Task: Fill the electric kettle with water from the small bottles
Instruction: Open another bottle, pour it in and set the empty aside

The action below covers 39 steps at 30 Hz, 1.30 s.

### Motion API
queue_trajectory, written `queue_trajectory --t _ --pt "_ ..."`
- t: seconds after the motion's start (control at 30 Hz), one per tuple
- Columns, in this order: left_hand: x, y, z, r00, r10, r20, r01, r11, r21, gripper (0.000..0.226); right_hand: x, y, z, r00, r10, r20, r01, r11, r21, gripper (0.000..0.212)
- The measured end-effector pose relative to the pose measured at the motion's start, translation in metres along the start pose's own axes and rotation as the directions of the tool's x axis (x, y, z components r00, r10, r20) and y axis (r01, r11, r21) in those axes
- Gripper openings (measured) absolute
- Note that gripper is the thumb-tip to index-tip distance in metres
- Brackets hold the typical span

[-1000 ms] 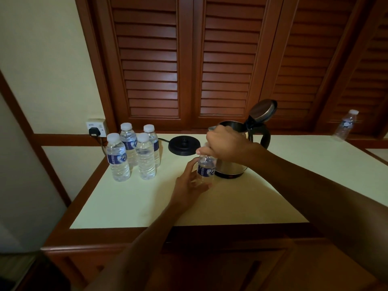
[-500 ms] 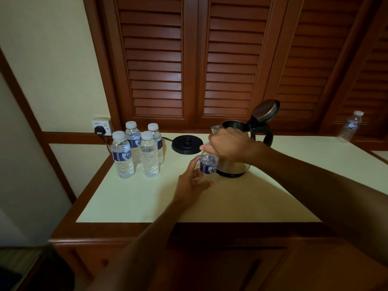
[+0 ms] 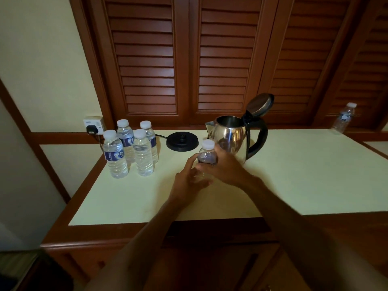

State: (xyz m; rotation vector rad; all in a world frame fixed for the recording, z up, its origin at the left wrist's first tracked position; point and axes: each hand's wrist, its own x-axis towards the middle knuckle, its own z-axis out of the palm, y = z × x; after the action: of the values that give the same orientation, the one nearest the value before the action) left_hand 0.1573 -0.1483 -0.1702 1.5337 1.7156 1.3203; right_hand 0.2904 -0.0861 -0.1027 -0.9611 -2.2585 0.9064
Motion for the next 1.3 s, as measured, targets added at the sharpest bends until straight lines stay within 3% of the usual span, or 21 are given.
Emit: queue_trajectory --t 0.13,0.27,0.43,0.73,0.87,1.0,1.1,1.3 --pt "0.002 -0.005 0.006 0.998 0.001 0.064 -0.007 0.995 0.102 0.087 -0.008 0.012 0.021 0.978 0.082 -0.192 -0.030 0.966 0.258 0.053" --pt "0.003 -0.002 0.013 0.980 -0.045 0.192 0.004 0.978 0.206 0.087 -0.027 0.028 0.008 0.905 0.175 -0.389 -0.068 0.959 0.273 0.056" --pt "0.015 0.018 0.043 0.985 0.018 0.174 -0.059 0.971 0.232 0.058 -0.063 0.062 -0.036 0.822 0.216 -0.526 -0.127 0.971 0.201 0.055" --pt "0.056 0.070 0.166 0.920 0.191 0.343 -0.287 0.923 0.257 0.028 -0.097 0.152 -0.151 0.822 0.270 -0.502 -0.258 0.962 0.094 0.066" --pt "0.097 0.079 0.223 0.892 0.224 0.393 -0.348 0.894 0.282 0.033 -0.104 0.209 -0.222 0.817 0.310 -0.486 -0.317 0.946 0.070 0.065" --pt "0.142 0.092 0.277 0.917 0.186 0.353 -0.302 0.902 0.308 0.031 -0.095 0.271 -0.291 0.801 0.346 -0.488 -0.362 0.930 0.065 0.063" --pt "0.175 0.102 0.314 0.955 0.071 0.287 -0.189 0.893 0.408 0.032 -0.077 0.316 -0.334 0.785 0.352 -0.509 -0.389 0.921 0.036 0.063" --pt "0.229 0.111 0.367 0.979 -0.008 0.205 -0.132 0.742 0.657 0.052 -0.037 0.385 -0.393 0.753 0.377 -0.539 -0.397 0.914 0.084 0.063"
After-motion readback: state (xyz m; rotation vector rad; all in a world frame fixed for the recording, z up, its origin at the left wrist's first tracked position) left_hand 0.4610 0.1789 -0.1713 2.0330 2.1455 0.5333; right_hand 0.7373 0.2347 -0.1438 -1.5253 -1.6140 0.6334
